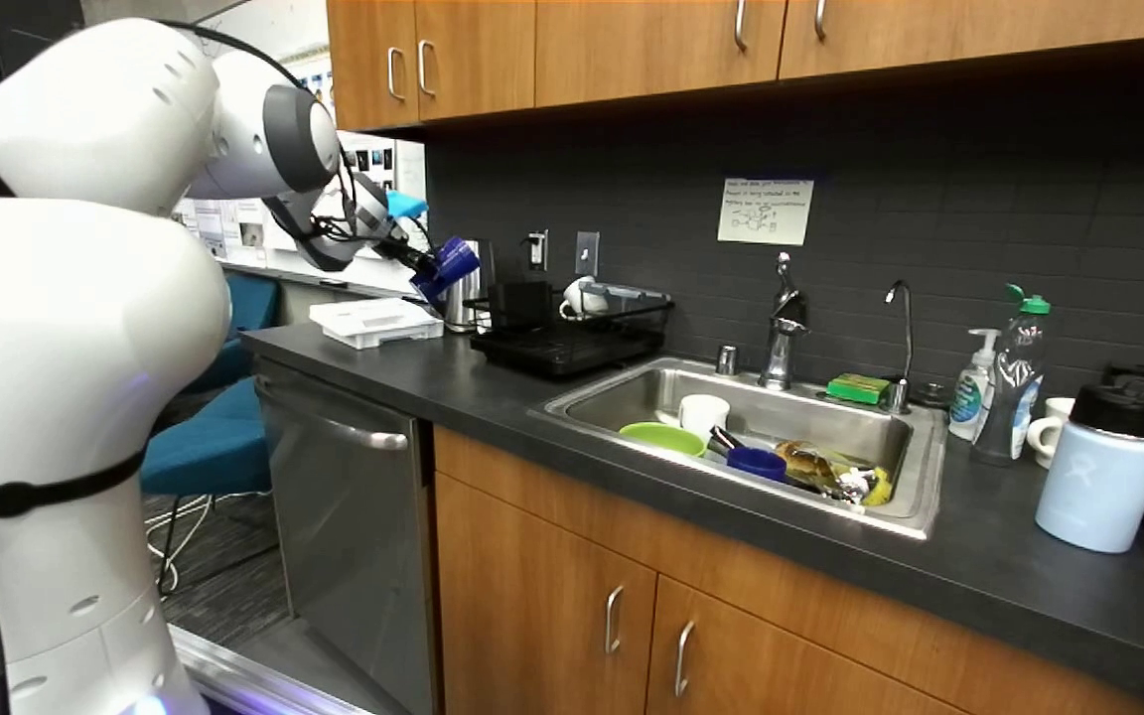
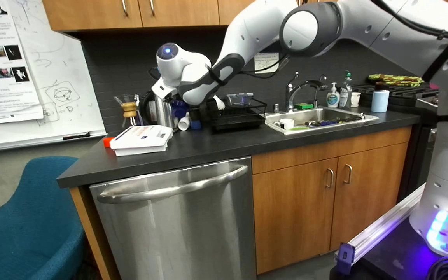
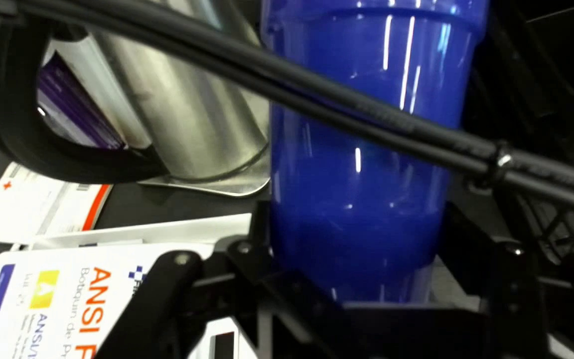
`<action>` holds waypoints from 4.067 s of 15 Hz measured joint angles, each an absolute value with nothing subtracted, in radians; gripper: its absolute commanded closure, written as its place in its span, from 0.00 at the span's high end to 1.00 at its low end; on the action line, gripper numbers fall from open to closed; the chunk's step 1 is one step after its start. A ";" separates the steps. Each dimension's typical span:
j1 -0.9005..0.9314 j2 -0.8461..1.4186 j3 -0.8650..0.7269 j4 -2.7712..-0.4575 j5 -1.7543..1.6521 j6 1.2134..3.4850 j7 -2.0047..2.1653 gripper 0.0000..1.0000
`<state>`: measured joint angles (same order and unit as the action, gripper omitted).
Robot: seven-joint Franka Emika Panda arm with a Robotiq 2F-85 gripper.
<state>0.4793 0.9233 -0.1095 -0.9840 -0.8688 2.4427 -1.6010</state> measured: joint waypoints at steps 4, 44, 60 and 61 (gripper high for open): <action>0.549 0.787 -0.154 -1.159 -0.928 2.375 -1.426 0.54; 0.452 0.790 0.165 -1.490 -1.739 2.098 -0.991 0.54; 0.407 0.790 0.104 -1.496 -2.115 2.284 -0.703 0.54; 0.405 0.790 0.097 -1.498 -2.142 2.284 -0.690 0.54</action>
